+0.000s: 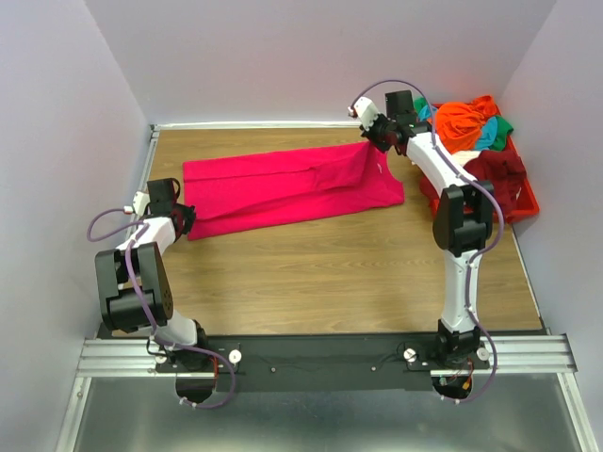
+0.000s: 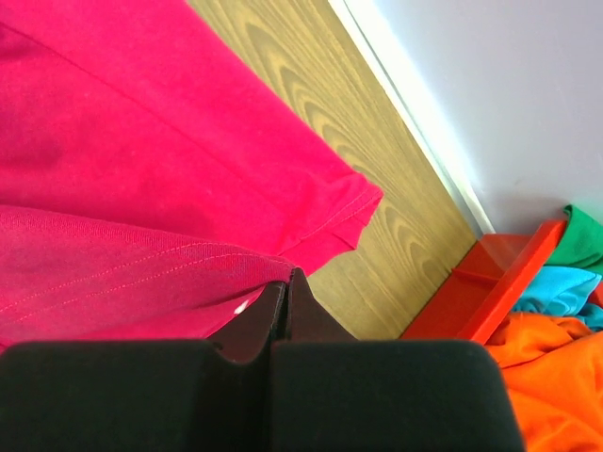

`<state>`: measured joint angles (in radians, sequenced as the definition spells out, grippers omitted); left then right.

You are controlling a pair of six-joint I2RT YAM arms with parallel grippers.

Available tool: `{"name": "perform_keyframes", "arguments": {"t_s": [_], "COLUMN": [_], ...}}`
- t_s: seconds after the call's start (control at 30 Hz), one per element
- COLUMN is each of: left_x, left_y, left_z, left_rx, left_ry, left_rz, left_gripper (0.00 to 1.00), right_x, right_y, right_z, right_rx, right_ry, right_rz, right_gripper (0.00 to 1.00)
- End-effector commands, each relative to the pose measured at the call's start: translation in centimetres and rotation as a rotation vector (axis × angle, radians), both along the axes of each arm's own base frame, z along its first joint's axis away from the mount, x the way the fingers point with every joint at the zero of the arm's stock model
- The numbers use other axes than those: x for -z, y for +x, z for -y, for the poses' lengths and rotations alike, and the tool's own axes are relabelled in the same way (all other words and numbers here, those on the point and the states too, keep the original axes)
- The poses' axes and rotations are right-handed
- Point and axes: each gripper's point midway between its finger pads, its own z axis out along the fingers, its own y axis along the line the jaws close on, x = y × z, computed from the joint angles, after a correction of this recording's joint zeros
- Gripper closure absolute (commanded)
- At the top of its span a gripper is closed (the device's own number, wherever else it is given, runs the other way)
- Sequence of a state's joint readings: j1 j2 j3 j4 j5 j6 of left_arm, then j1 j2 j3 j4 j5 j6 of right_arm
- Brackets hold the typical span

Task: Fold and stack the t-shirts
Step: Fold the tshirt

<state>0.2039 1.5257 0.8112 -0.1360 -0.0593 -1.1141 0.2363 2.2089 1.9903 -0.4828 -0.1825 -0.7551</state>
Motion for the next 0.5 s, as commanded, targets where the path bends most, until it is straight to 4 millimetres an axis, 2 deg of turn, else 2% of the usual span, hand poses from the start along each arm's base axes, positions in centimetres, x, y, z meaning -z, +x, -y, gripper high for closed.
{"name": "perform_keyframes", "arguments": {"t_s": [0.0, 0.47], "left_x": [-0.47, -0.64], "left_y": [0.87, 1.71], "left_z": [-0.63, -0.72], "left_rx": [0.002, 0.011], "left_ry": [0.011, 0.015], "left_rz": [0.018, 0.021], "left_gripper": [1.00, 1.00], "right_x": [-0.58, 0.10], "right_y": [1.07, 1.77], "right_z": [-0.52, -0.69], "right_rx": [0.013, 0.024], "right_ry": [0.026, 0.035], "right_rz": [0.026, 0.021], "right_gripper": [1.00, 0.99]}}
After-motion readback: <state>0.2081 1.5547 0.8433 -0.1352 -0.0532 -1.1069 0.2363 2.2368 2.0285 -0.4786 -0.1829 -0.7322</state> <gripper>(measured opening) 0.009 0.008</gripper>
